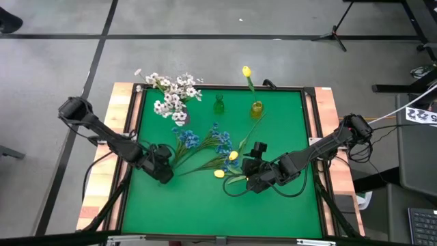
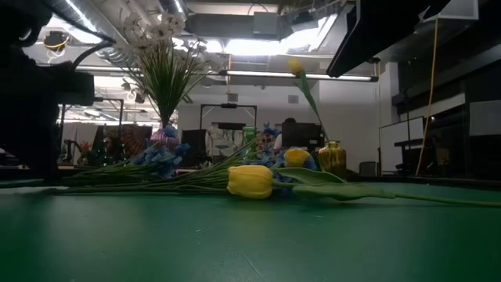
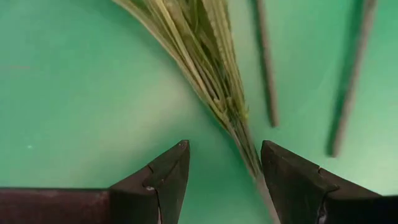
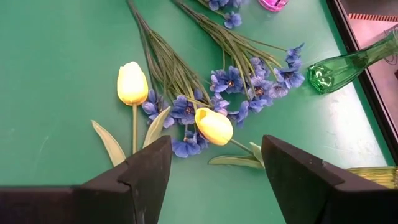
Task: Sort flowers into vase by color
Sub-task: Put the left blue flower into the green vase
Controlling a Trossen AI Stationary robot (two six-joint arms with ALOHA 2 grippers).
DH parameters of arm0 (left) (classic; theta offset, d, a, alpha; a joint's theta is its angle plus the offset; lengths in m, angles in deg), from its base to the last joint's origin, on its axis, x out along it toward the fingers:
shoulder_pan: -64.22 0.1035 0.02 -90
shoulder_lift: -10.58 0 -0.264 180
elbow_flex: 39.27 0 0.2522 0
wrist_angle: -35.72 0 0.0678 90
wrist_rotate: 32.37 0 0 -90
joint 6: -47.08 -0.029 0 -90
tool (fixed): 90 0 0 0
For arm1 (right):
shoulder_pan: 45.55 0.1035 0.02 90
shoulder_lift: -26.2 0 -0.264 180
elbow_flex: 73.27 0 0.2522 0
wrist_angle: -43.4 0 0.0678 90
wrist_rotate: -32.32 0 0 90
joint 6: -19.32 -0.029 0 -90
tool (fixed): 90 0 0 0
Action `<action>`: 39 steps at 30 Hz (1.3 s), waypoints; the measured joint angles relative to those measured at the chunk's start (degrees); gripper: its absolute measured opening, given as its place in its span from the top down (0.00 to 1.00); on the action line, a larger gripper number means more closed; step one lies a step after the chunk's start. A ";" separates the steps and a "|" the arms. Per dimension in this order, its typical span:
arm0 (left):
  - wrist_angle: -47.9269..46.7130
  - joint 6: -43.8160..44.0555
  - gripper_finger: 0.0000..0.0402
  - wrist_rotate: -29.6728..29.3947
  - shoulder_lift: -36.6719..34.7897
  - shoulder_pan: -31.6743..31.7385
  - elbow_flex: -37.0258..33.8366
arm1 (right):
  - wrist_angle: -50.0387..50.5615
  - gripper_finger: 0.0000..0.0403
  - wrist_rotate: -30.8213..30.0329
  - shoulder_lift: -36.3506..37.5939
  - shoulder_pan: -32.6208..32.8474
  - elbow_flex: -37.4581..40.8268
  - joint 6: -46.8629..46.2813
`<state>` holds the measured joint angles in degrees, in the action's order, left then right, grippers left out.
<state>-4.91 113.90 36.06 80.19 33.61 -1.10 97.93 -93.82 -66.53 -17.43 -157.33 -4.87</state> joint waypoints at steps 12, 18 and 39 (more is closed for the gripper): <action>1.09 -1.80 0.66 -2.97 4.14 0.00 0.17 | -0.12 0.38 -0.78 0.00 0.00 0.00 0.02; 1.71 -2.10 0.91 -2.80 3.92 0.00 0.09 | -0.32 0.38 -0.78 0.00 0.02 0.00 0.00; 3.76 -23.96 0.99 -11.98 -1.41 0.04 15.72 | -0.34 0.38 -20.26 1.36 7.88 -0.02 -11.71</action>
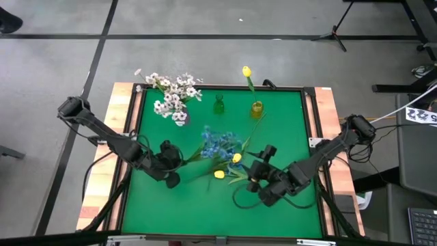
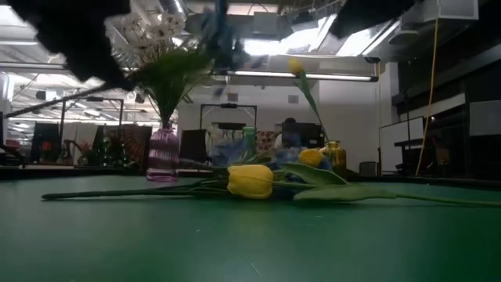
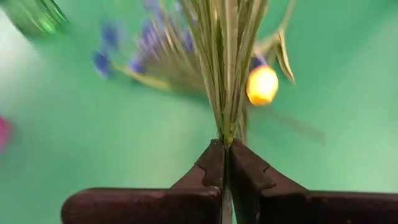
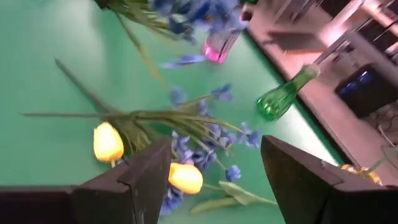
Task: Sort flowers into vase by color
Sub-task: Put the left blue flower into the green vase
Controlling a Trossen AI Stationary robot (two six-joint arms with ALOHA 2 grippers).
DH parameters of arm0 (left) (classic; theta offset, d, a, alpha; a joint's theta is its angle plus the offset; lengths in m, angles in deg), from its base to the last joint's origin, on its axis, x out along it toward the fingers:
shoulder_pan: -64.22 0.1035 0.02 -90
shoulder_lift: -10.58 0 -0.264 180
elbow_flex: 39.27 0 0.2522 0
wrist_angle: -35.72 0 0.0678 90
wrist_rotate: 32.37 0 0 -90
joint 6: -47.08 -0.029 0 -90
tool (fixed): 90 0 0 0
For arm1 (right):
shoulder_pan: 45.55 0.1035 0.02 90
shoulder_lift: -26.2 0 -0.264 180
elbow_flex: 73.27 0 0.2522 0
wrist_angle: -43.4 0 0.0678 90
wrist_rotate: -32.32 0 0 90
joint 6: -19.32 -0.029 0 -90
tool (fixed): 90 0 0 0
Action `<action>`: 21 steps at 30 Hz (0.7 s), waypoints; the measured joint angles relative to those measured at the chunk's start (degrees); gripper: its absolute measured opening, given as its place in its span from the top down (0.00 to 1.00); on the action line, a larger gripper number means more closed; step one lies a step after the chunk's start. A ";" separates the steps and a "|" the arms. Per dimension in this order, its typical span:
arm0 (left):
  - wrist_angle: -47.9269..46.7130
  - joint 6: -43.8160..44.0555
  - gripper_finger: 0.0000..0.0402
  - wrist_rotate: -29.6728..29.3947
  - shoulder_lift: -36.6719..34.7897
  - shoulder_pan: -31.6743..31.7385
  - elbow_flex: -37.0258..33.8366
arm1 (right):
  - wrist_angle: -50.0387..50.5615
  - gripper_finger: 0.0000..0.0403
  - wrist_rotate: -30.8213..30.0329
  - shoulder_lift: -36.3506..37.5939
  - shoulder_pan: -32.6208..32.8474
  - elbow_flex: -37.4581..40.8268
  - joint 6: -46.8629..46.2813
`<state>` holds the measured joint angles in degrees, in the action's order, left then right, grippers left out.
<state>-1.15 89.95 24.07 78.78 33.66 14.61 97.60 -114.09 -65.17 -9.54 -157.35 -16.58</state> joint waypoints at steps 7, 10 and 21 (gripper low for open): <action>2.67 -8.58 0.98 -11.28 -2.25 0.97 3.02 | -1.04 0.38 -9.03 0.02 3.59 0.00 -3.12; 11.94 -16.39 0.98 -13.13 -2.58 1.36 3.04 | -5.18 0.38 -13.58 0.02 3.36 0.00 -2.18; 47.89 -49.82 0.98 -13.17 -2.12 1.98 2.54 | -30.12 0.38 -19.96 -0.53 0.29 0.00 21.31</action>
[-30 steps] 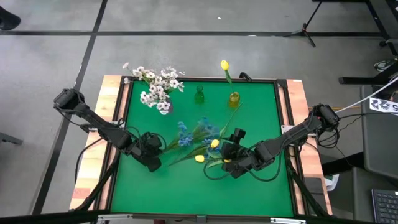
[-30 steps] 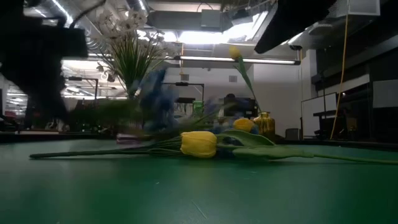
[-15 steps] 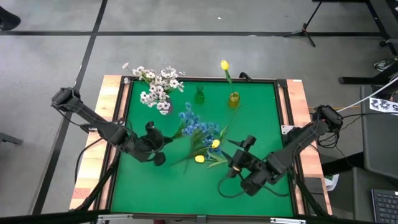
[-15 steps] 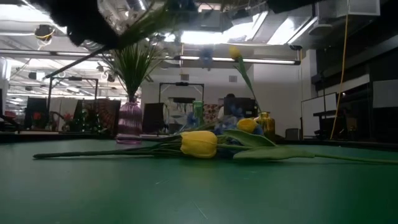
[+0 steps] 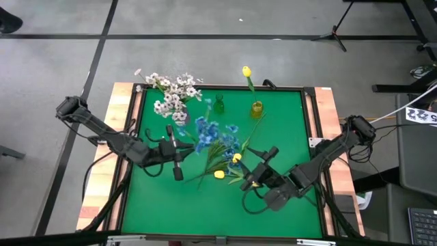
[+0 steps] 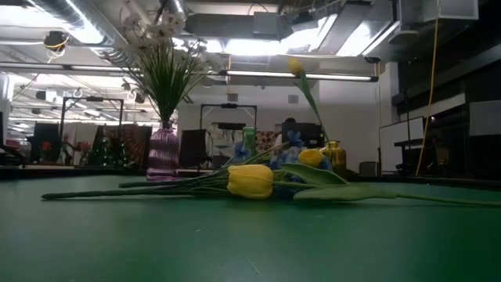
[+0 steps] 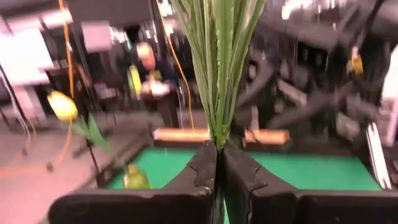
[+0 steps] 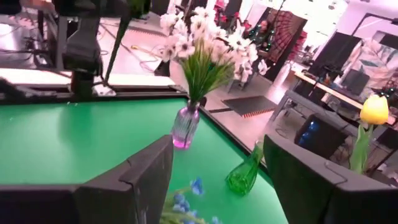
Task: Sort flowers into vase by color
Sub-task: Put the left blue flower into the green vase
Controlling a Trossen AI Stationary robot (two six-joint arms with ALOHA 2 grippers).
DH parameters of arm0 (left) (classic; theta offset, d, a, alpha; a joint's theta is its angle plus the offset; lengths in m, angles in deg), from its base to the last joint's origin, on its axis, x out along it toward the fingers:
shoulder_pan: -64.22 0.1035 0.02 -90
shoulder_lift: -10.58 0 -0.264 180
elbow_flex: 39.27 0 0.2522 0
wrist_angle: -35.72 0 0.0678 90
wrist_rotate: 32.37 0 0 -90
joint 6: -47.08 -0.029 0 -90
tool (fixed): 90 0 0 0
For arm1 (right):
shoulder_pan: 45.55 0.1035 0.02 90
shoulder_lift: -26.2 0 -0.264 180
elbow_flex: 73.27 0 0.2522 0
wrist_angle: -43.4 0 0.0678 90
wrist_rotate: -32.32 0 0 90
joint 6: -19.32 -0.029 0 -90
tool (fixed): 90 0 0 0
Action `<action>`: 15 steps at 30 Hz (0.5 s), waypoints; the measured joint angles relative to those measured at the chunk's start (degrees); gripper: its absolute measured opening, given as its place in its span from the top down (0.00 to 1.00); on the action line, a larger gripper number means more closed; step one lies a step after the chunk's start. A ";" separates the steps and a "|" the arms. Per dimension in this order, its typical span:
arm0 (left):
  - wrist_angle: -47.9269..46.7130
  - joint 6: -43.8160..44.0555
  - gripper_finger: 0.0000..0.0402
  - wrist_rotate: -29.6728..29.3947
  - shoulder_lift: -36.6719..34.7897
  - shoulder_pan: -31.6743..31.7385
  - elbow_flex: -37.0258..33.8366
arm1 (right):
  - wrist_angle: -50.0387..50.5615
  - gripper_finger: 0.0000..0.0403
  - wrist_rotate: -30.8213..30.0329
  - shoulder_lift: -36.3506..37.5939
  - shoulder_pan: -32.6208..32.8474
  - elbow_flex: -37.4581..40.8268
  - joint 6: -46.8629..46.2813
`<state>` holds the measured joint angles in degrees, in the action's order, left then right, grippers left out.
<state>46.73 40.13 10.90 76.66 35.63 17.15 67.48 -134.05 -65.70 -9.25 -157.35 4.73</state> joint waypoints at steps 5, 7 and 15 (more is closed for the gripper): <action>9.43 -8.06 0.98 1.98 1.71 1.81 0.00 | -20.81 0.38 8.90 -2.22 -4.45 0.02 18.52; 11.12 -8.80 0.98 3.28 2.77 2.64 -0.01 | -32.20 0.38 14.02 -3.36 -6.06 0.02 28.73; 19.75 -13.51 0.97 4.16 7.92 4.66 -0.09 | -48.01 0.38 28.19 -4.57 -10.71 0.00 41.91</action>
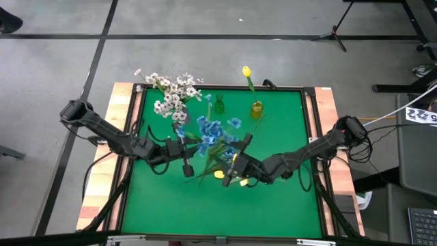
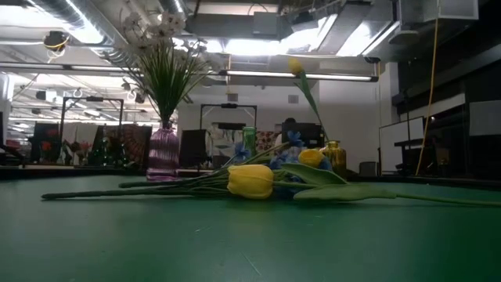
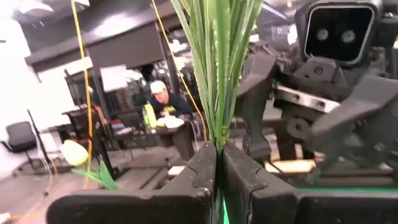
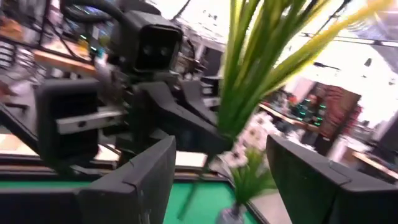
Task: Sort flowers into vase by color
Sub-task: Put the left blue flower into the green vase
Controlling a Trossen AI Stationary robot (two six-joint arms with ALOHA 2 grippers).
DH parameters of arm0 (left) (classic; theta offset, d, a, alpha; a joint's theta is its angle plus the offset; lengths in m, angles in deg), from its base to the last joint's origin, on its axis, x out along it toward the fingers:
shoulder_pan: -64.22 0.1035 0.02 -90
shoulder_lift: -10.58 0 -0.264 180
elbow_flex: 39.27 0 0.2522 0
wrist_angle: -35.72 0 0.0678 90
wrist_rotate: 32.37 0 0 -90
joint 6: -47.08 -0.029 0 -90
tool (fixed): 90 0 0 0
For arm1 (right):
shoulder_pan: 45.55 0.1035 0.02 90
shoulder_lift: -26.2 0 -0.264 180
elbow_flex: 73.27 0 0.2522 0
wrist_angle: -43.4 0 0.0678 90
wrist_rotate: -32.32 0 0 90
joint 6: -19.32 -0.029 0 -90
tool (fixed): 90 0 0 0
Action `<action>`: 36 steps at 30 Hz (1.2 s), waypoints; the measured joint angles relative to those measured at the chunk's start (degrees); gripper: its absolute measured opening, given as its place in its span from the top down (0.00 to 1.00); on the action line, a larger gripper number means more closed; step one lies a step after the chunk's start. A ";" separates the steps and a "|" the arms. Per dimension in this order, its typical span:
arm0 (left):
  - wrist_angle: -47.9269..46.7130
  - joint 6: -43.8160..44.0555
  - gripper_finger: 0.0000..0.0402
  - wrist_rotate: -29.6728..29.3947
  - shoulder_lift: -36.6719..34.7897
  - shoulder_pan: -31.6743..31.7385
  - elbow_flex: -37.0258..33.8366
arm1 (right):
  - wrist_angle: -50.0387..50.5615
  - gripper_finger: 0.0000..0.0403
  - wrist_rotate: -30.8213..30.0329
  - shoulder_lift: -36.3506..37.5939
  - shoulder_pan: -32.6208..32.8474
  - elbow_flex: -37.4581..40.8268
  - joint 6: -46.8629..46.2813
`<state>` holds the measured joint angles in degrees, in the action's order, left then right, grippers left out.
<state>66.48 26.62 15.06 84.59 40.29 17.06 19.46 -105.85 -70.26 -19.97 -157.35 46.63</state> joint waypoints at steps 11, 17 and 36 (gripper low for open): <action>17.49 -9.67 0.97 -0.11 8.65 2.40 0.00 | -5.21 0.38 2.83 0.00 -2.35 0.00 0.39; 24.19 -14.15 0.97 -0.26 12.44 2.70 0.00 | -5.65 0.38 2.79 0.00 -3.18 0.00 0.12; 25.17 -19.05 0.97 -0.28 13.14 2.67 0.02 | -1.42 0.53 4.03 0.00 -5.77 0.00 -6.74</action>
<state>91.66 7.57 14.78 97.73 42.97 17.08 18.05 -101.82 -70.26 -25.73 -157.35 39.90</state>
